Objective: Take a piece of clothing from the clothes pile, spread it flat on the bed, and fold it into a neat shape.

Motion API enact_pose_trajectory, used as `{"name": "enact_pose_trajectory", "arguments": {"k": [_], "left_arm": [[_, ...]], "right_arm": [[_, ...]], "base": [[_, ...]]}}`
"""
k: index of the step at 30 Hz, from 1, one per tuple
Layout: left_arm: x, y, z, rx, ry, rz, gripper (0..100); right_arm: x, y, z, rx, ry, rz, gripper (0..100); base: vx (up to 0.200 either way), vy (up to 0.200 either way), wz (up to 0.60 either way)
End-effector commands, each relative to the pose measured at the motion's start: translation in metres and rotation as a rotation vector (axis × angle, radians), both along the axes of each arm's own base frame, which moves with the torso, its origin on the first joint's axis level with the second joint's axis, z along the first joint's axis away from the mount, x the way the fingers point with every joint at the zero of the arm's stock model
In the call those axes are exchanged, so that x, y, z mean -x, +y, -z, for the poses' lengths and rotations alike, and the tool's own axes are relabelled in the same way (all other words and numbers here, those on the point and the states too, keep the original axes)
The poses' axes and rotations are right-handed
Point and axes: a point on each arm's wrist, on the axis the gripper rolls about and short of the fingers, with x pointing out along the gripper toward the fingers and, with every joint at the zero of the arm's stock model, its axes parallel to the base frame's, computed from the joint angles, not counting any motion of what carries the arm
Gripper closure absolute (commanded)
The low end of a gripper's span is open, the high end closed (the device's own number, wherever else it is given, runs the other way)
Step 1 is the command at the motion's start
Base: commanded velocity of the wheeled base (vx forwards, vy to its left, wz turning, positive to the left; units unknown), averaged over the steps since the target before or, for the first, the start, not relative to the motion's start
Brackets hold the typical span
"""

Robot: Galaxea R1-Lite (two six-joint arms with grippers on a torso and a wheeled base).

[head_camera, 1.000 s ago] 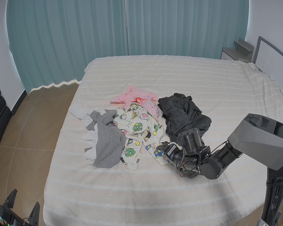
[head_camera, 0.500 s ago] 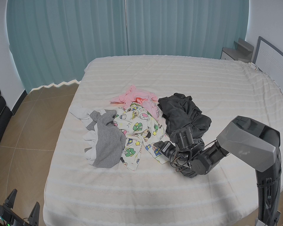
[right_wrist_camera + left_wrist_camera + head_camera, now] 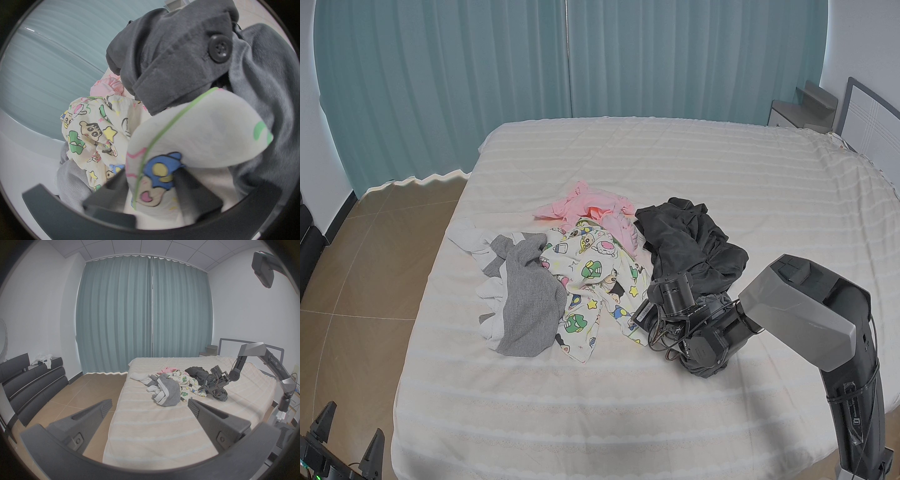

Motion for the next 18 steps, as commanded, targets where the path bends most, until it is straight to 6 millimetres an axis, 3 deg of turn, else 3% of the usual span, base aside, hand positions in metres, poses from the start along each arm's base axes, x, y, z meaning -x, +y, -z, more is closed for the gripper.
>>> {"name": "enact_pose_trajectory", "arguments": {"k": [1,4,8,18], "left_arm": [[0.001,0.0,0.003,0.0,-0.008,0.0,0],[0.001,0.0,0.003,0.0,-0.008,0.0,0],[0.001,0.0,0.003,0.0,-0.008,0.0,0],[0.001,0.0,0.003,0.0,-0.008,0.0,0]], "right_arm": [[0.002,-0.001,0.0,0.012,-0.002,0.003,100],[0.004,-0.002,-0.005,0.01,-0.006,0.004,100],[0.015,-0.011,-0.028,0.001,-0.018,0.005,100],[0.087,-0.032,-0.12,-0.087,-0.169,-0.067,100]], "base": [[0.0,0.0,0.0],[0.0,0.0,0.0],[0.0,0.0,0.0],[0.0,0.0,0.0]]}}
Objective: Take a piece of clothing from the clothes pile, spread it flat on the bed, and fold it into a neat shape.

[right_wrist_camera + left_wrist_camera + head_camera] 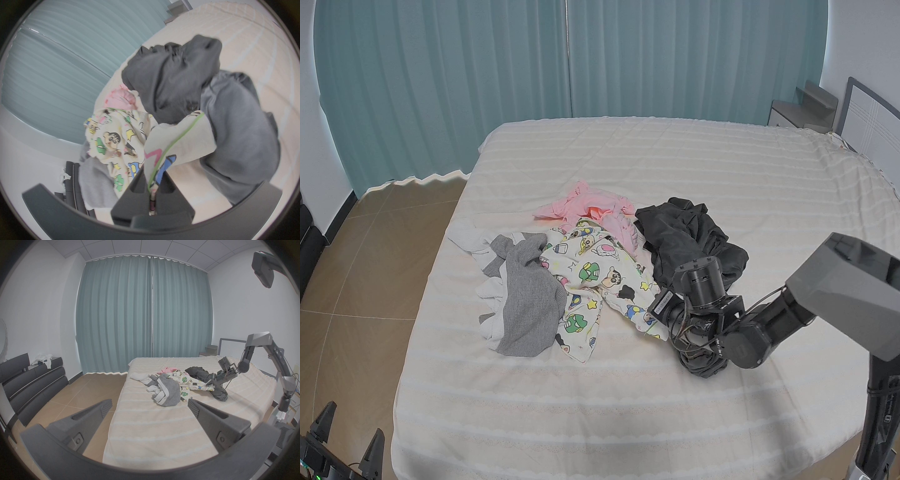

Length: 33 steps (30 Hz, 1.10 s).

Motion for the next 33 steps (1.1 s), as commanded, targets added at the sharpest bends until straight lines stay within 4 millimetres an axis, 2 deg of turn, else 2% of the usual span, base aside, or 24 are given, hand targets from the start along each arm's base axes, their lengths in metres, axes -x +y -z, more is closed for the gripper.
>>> {"name": "enact_pose_trajectory", "arguments": {"k": [1,3,5,8,15,18,19,23,24,28,29,30,32,33], "left_arm": [[0.001,0.0,0.003,0.0,-0.008,0.0,0],[0.001,0.0,0.003,0.0,-0.008,0.0,0],[0.001,0.0,0.003,0.0,-0.008,0.0,0],[0.001,0.0,0.003,0.0,-0.008,0.0,0],[0.001,0.0,0.003,-0.003,-0.008,0.0,0],[0.001,0.0,0.003,-0.001,-0.011,0.001,0],[0.001,0.0,0.003,-0.001,-0.009,0.001,0],[0.001,0.0,0.003,-0.004,-0.008,0.009,0],[0.001,0.0,0.003,-0.004,-0.008,0.009,0],[0.001,-0.001,0.003,-0.048,-0.014,0.045,0],[0.001,-0.001,0.003,-0.048,-0.014,0.045,0],[0.006,-0.002,-0.022,-0.016,-0.121,0.078,0],[0.019,-0.001,-0.095,0.114,-0.296,0.149,0],[0.02,-0.002,-0.116,0.157,-0.314,0.181,0]], "right_arm": [[0.052,-0.014,-0.074,-0.075,-0.144,-0.067,100],[0.06,-0.016,-0.081,-0.074,-0.16,-0.082,100],[0.084,-0.019,-0.108,-0.085,-0.224,-0.13,100],[0.108,-0.024,-0.136,-0.109,-0.294,-0.175,100],[0.147,-0.024,-0.18,-0.138,-0.439,-0.283,100],[0.156,-0.025,-0.192,-0.135,-0.48,-0.309,100],[0.162,-0.026,-0.205,-0.141,-0.521,-0.327,100],[0.173,-0.028,-0.23,-0.156,-0.586,-0.352,100],[0.173,-0.028,-0.231,-0.157,-0.589,-0.354,100],[0.178,-0.029,-0.258,-0.145,-0.674,-0.37,100],[0.178,-0.029,-0.258,-0.145,-0.674,-0.37,100],[0.179,-0.03,-0.265,-0.149,-0.701,-0.381,100],[0.18,-0.031,-0.266,-0.153,-0.707,-0.401,100],[0.181,-0.03,-0.266,-0.154,-0.706,-0.409,100]], "base": [[0.0,0.0,0.0],[0.0,0.0,0.0],[0.0,0.0,0.0],[0.0,0.0,0.0],[0.0,0.0,0.0],[0.0,0.0,0.0],[0.0,0.0,0.0],[0.0,0.0,0.0],[0.0,0.0,0.0],[0.0,0.0,0.0],[0.0,0.0,0.0],[0.0,0.0,0.0],[0.0,0.0,0.0],[0.0,0.0,0.0]]}}
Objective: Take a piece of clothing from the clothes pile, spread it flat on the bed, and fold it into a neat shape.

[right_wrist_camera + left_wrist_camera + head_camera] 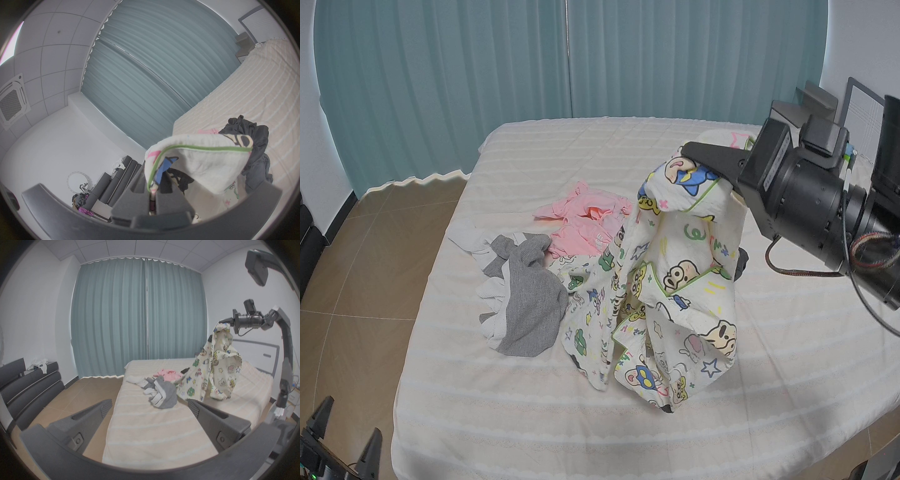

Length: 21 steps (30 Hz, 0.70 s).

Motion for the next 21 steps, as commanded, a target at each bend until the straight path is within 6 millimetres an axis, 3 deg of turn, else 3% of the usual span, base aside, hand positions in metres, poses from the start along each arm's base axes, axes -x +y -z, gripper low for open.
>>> {"name": "enact_pose_trajectory", "arguments": {"k": [1,3,6,10,16,20,21], "left_arm": [[0.018,-0.001,-0.129,0.192,-0.271,0.173,0],[0.005,-0.003,-0.149,0.159,-0.202,0.25,0],[-0.018,-0.006,-0.151,0.13,-0.083,0.316,0],[-0.064,-0.012,-0.133,0.035,0.139,0.506,0],[-0.109,-0.029,-0.113,-0.005,0.358,0.699,0],[-0.132,-0.047,-0.116,-0.042,0.367,0.735,0],[-0.144,-0.06,-0.118,-0.055,0.336,0.757,0]], "right_arm": [[0.007,-0.005,-0.017,-0.025,-0.054,-0.045,100],[0.009,-0.006,-0.019,-0.03,-0.062,-0.057,100],[0.012,-0.006,-0.023,-0.034,-0.077,-0.079,100],[0.014,-0.002,-0.024,-0.005,-0.108,-0.118,100],[0.022,0.007,-0.037,-0.007,-0.173,-0.175,100],[0.027,0.017,-0.04,-0.017,-0.181,-0.207,100],[0.028,0.021,-0.039,-0.013,-0.182,-0.218,100]], "base": [[0.0,0.0,0.0],[0.0,0.0,0.0],[0.0,0.0,0.0],[0.0,0.0,0.0],[0.0,0.0,0.0],[0.0,0.0,0.0],[0.0,0.0,0.0]]}}
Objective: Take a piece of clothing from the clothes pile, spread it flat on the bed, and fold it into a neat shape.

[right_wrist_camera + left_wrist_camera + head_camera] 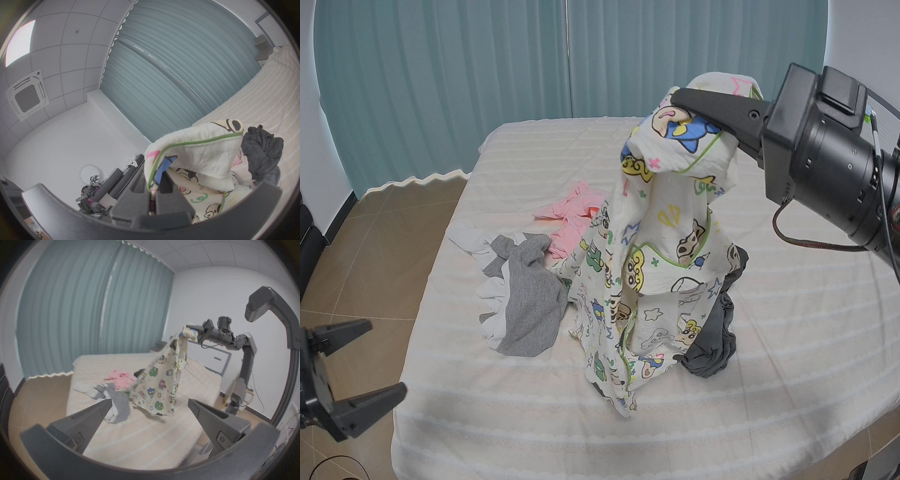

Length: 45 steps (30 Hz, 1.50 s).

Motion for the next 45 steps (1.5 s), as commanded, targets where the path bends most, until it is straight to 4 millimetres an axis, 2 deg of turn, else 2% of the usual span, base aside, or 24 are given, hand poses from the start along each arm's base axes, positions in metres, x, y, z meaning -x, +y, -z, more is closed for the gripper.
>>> {"name": "enact_pose_trajectory", "arguments": {"k": [1,3,5,9,13,21,23,27,30,35,45], "left_arm": [[-0.069,-0.043,0.006,-0.077,0.138,0.196,0],[-0.089,-0.065,0.013,-0.09,0.136,0.165,0],[-0.1,-0.078,0.016,-0.09,0.119,0.146,0],[-0.101,-0.09,0.004,-0.004,0.062,0.166,0],[-0.103,-0.102,-0.002,0.008,0.045,0.165,0],[-0.102,-0.107,-0.007,0.056,0.04,0.187,0],[-0.111,-0.116,-0.003,0.047,0.061,0.191,0],[-0.117,-0.121,-0.002,0.047,0.055,0.194,0],[-0.132,-0.129,0.004,0.027,0.054,0.13,0],[-0.145,-0.132,0.011,-0.005,0.064,0.016,0],[-0.167,-0.139,0.026,-0.042,0.098,-0.045,0]], "right_arm": [[0.011,0.017,-0.009,-0.005,-0.044,-0.08,100],[0.01,0.025,-0.005,0.014,-0.042,-0.087,100],[0.009,0.026,-0.004,0.008,-0.047,-0.088,100],[0.007,0.029,-0.003,0.001,-0.051,-0.085,100],[0.005,0.032,0.0,0.009,-0.044,-0.089,100],[0.004,0.033,0.002,0.014,-0.041,-0.089,100],[0.003,0.033,0.001,0.013,-0.042,-0.087,100],[0.003,0.031,0.001,0.012,-0.042,-0.083,100],[0.003,0.025,-0.002,0.001,-0.048,-0.07,100],[0.009,0.014,-0.011,-0.022,-0.068,-0.068,100],[0.015,-0.001,-0.019,-0.047,-0.085,-0.055,100]], "base": [[0.0,0.0,0.0],[0.0,0.0,0.0],[0.0,0.0,0.0],[0.0,0.0,0.0],[0.0,0.0,0.0],[0.0,0.0,0.0],[0.0,0.0,0.0],[0.0,0.0,0.0],[0.0,0.0,0.0],[0.0,0.0,0.0],[0.0,0.0,0.0]]}}
